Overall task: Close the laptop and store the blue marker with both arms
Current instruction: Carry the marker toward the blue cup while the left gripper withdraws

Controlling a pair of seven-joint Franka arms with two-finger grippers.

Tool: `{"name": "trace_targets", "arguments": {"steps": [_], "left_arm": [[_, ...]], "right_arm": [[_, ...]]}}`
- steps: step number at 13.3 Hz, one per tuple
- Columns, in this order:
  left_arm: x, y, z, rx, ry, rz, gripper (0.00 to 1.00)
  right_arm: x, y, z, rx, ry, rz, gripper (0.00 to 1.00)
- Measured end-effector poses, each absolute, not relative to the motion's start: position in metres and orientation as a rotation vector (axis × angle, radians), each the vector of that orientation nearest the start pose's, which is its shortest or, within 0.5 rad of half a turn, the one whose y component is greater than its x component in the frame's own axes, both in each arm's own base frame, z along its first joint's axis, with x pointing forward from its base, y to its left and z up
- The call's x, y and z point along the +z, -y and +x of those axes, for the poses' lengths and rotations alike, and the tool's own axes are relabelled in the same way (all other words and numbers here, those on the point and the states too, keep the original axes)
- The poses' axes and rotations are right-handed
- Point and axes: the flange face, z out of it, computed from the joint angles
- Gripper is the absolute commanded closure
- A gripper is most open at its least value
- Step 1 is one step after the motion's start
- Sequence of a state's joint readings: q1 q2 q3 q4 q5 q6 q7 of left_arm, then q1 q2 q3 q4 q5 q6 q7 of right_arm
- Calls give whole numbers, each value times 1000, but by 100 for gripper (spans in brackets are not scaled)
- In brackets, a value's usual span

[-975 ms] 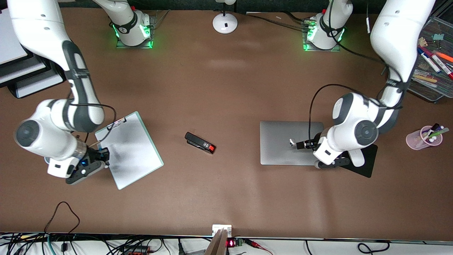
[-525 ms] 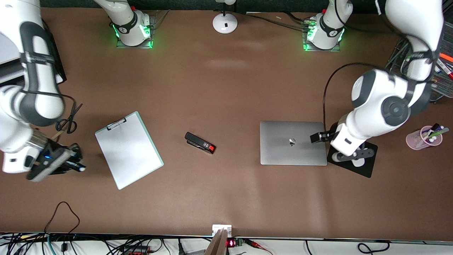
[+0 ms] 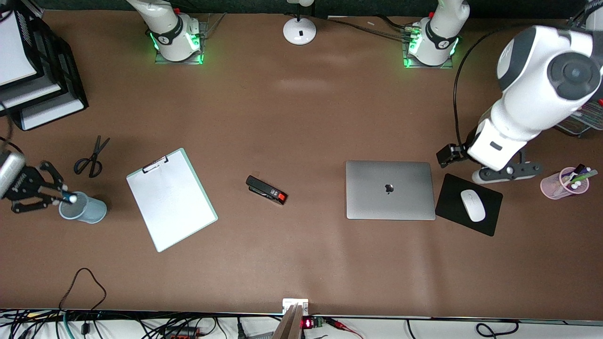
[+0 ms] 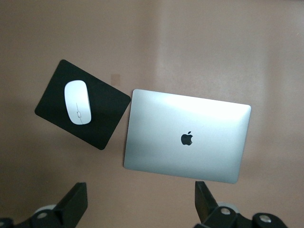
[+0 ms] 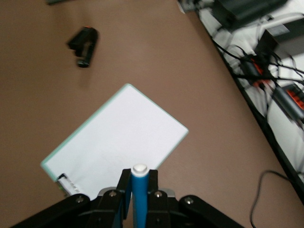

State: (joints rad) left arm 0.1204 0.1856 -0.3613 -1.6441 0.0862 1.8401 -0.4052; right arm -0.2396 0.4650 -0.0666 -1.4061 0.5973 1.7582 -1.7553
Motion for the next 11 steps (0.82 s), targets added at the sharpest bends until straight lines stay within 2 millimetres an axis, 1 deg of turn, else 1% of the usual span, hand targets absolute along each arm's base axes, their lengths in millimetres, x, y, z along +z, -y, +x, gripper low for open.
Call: {"name": "trace_targets", "arguments": {"steps": [2,3,5,7,11], "left_arm": [[526,128,599,-65,203,-3118,0],[534,128,596,-61,176,-3114,0],[553,125,588,-18,137,-3102,0],[576,122,582,13,116,-3093,0],[607,121,570,19,75,-3085,0]], "right_arm": [[449,162,658,-576,1703,-1999,94],[449,167,652,-566,1723,-1940,94],[443,176,640,-539,1743,-1831,94],[430,188,634,-535,1763,-1746,94],[398,222,632,-589,1805,-1650,94]]}}
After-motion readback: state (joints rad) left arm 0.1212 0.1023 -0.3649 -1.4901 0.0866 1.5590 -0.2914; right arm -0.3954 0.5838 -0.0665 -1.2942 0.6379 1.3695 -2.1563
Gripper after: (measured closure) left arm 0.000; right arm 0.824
